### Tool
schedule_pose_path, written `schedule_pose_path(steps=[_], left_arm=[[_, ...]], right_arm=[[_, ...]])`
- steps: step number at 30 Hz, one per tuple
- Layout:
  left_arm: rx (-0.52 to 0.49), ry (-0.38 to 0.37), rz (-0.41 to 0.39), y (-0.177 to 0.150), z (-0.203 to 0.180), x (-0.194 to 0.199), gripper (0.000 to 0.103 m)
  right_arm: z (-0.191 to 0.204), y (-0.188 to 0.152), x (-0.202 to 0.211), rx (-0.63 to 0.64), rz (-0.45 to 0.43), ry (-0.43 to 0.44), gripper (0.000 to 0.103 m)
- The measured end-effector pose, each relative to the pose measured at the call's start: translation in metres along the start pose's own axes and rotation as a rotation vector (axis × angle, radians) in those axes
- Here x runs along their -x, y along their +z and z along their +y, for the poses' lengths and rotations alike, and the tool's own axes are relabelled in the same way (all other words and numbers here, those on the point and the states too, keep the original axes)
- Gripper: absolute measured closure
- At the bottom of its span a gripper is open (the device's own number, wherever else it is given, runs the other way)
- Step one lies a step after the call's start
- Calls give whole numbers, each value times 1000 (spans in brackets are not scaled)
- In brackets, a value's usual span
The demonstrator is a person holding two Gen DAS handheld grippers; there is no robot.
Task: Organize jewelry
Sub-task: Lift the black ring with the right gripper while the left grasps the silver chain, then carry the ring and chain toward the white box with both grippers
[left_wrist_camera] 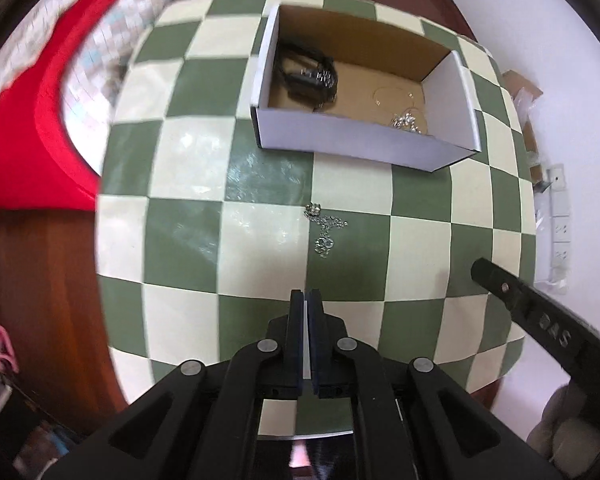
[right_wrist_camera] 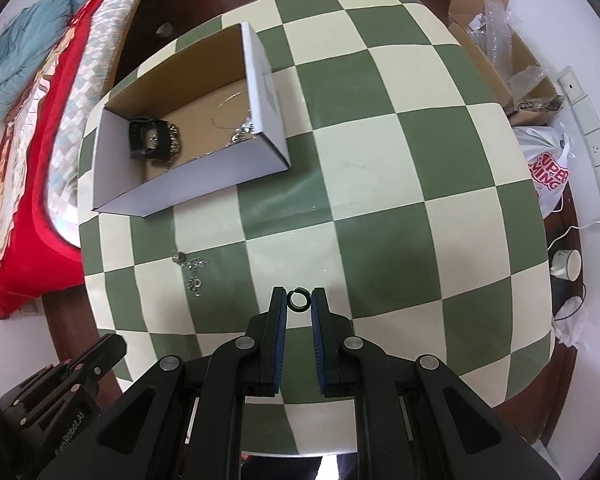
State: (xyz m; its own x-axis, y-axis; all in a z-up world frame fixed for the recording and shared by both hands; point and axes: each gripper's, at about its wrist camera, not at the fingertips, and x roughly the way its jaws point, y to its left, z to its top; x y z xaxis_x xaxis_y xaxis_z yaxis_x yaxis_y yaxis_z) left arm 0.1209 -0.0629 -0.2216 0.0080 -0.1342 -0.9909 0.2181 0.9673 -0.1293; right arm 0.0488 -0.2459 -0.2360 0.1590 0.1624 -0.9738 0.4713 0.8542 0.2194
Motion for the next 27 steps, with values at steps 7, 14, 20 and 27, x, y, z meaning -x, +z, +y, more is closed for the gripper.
schedule_pose_path(steps=[7,14,20,27], left_arm=[[89,-41,37,34,12,-39,25],[81,2,62,49,-1,-64,27],[-12,140,43,45,-23,-75,60],[-44,153,-3,39,-31,-68,102]], right_arm=[[-14,7,-2,-46,-10,-6,90],[-30,13,-12,-98,-12,-18,90],[-38,14,-15,-123,-14,-25,90],[-42,15,-15,-129,-15,-29,90]])
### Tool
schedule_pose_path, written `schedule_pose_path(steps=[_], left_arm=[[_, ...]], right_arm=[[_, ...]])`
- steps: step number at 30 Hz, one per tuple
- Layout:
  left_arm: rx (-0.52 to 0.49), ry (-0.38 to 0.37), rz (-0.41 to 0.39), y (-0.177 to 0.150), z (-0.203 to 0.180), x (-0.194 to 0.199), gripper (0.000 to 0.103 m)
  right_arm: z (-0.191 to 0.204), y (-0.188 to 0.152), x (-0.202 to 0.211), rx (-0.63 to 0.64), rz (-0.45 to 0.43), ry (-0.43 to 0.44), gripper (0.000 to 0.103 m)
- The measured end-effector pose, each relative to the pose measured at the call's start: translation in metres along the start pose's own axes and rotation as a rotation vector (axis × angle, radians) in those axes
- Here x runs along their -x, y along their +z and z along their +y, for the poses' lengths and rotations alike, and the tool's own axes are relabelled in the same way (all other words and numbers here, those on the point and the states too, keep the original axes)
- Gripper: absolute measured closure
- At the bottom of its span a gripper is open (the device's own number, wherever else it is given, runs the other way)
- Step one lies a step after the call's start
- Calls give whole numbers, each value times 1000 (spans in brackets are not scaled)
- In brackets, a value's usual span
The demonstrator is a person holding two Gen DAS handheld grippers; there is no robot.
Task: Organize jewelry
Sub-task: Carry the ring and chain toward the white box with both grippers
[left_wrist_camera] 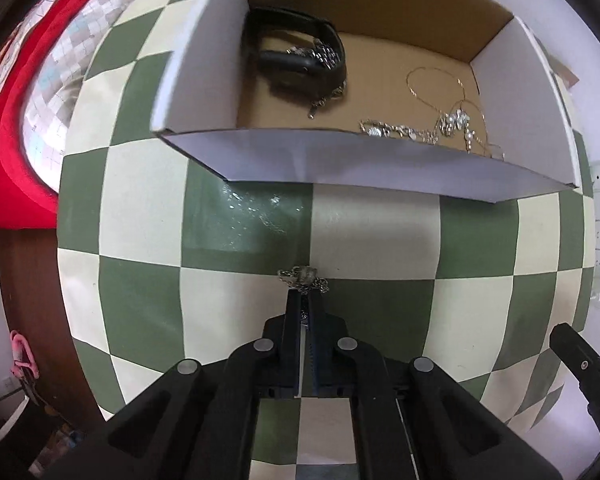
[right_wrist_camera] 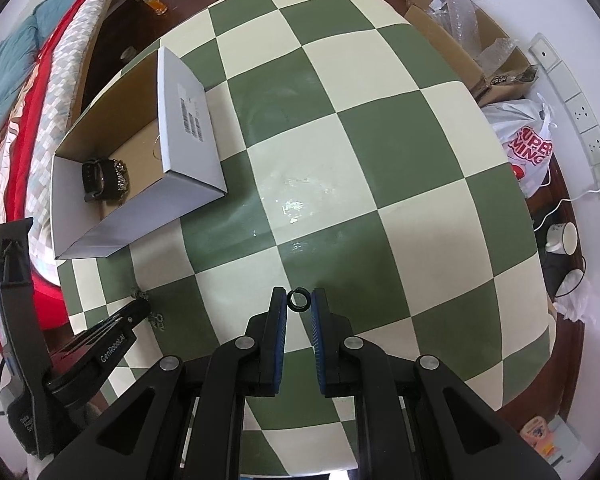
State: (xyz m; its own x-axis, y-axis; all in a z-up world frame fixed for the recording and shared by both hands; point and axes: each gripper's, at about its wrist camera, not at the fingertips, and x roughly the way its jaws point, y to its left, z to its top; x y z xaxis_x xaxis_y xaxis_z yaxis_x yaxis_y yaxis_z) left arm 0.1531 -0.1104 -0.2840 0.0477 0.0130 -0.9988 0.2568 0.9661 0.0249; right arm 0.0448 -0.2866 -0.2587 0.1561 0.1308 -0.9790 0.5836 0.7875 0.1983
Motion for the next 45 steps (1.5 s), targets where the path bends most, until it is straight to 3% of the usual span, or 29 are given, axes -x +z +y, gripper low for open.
schedule_pose_path(steps=[5,16,29,36,40,45], left_arm=[[35,-47,-23,-8,9,23,103],[129,-184,-111,-31,62,123,103],[5,-312,-239,-3,58,230,103],[-31,-308,-245,32,49,216,103],[-27,-318,-188,51,43,184,103],[36,-342,-120,74,47,134,103]], right_arm=[[-1,-1,5,9,-1,3,90],[4,-6,31,27,-9,63,90],[49,19,116,90,-107,218,90],[85,57,131,153,-133,305,90],[102,83,110,162,-52,411,90],[118,109,71,214,2,390,90]])
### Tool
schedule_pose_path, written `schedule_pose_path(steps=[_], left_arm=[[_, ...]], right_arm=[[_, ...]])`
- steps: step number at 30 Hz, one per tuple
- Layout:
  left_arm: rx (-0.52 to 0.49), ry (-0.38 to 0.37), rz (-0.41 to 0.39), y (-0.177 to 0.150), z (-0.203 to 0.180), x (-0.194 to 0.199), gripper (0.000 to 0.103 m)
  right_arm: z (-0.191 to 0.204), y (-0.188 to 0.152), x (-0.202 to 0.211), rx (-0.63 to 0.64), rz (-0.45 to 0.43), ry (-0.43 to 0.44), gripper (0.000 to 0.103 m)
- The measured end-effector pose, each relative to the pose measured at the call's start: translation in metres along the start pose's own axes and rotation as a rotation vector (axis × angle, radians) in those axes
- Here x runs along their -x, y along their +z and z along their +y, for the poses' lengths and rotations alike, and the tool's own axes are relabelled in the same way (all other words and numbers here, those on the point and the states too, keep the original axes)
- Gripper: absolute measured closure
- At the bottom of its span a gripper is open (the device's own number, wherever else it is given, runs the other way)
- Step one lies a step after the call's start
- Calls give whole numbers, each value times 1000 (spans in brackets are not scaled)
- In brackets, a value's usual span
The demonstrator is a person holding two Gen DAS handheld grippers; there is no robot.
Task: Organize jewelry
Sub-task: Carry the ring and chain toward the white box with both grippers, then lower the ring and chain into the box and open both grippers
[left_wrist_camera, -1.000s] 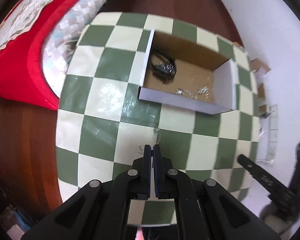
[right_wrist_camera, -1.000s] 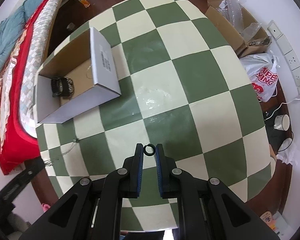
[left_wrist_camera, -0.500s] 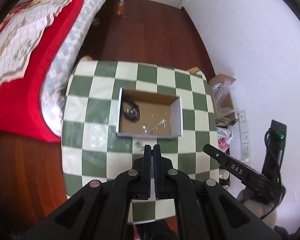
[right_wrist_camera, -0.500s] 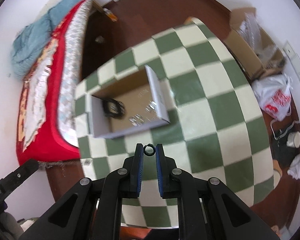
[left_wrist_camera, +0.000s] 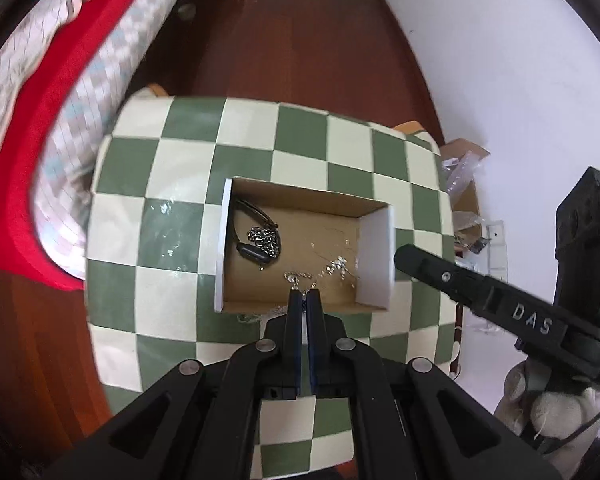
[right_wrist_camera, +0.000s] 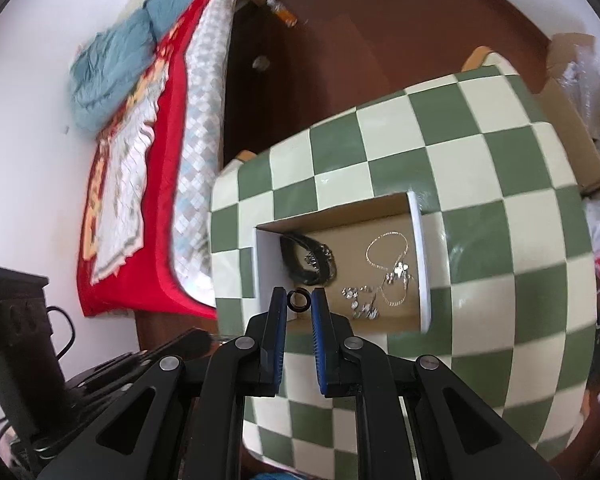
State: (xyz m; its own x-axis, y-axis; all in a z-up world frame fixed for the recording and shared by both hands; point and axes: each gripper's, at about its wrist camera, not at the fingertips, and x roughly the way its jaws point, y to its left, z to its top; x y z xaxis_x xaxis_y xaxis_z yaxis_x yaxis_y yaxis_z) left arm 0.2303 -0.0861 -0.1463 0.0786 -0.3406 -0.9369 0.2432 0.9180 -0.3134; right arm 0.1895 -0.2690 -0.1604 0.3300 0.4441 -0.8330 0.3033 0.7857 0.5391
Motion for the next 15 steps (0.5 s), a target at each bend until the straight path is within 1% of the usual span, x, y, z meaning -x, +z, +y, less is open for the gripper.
schedule_pose_path(steps=[4,6,8,10,14,15], left_arm=[[60,-14,27,10,13,-21,103],[84,-34,30,14,16,-22,103],[87,-47,17,18,15,-15,103],[70,-38,9,23,11,-12,103],[75,-26,19,30,14,-14,103],[85,-39,28,31,14,-12,103]], right_arm=[[-15,12,-34,-23,55,-3,90],[-21,16,-44,-39,67,-4,90],[-26,20,-52,-58,73,0,90],[-26,22,-58,-59,81,-1,90],[-24,25,-68,-62,96,-1,90],[-23,25,-68,-63,98,0,90]])
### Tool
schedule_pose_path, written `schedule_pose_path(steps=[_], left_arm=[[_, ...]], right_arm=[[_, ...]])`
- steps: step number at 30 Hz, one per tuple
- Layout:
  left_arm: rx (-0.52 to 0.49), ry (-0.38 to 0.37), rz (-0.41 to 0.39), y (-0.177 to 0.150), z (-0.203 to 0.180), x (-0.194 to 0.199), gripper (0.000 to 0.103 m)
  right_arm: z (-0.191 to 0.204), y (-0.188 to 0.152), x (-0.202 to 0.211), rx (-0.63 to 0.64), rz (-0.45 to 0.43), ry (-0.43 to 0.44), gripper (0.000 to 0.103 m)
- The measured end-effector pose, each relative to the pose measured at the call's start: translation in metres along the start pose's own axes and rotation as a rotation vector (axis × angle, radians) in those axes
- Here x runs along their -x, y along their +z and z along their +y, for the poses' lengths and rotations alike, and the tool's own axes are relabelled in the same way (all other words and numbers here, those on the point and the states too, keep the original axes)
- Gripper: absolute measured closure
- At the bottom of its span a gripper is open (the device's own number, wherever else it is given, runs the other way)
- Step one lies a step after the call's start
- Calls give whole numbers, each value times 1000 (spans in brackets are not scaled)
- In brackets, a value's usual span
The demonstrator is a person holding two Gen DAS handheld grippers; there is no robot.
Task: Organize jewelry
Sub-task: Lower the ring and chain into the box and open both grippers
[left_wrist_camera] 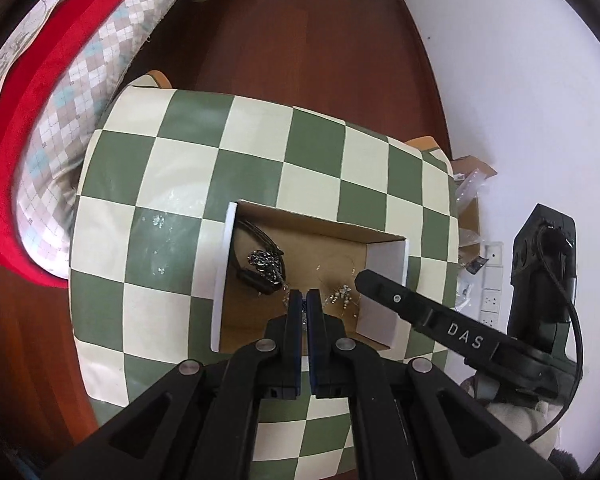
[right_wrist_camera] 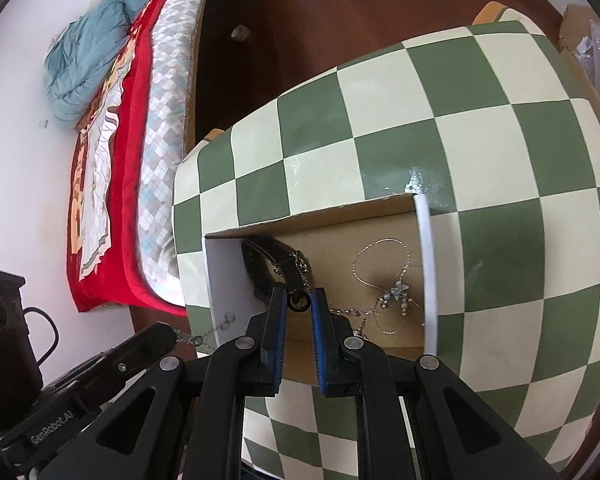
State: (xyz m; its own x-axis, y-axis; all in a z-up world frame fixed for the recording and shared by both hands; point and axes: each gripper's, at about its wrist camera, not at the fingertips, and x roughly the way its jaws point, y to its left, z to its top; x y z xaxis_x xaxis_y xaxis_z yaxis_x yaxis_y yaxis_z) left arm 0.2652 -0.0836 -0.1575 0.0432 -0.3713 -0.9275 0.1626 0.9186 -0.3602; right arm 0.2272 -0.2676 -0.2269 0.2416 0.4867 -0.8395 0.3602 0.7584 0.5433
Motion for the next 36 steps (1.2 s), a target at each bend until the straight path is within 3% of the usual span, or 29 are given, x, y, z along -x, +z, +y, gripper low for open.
schedule_pose_path(steps=[2,11,17,20,31,36], left_arm=[[11,-35,-7,2,-3,8,103],[-17,-46,-18,0,-13,22,103],[-24,-102,-38,-8,-21,47,103],[-58,-69,-43,-16,-24,47,103],[-1,-3,32,-35,4,1,103],[-4,79,35,-30,10,-17,100]], right_arm=[[3,1,-1,4,1,0,90],[3,-1,2,-9,-7,10,90],[2,-5,11,-3,-20,15,90],[2,-9,13,-1,-17,17,90],[1,-9,1,2,-12,-1,90],[2,-3,-9,-17,6,15,90]])
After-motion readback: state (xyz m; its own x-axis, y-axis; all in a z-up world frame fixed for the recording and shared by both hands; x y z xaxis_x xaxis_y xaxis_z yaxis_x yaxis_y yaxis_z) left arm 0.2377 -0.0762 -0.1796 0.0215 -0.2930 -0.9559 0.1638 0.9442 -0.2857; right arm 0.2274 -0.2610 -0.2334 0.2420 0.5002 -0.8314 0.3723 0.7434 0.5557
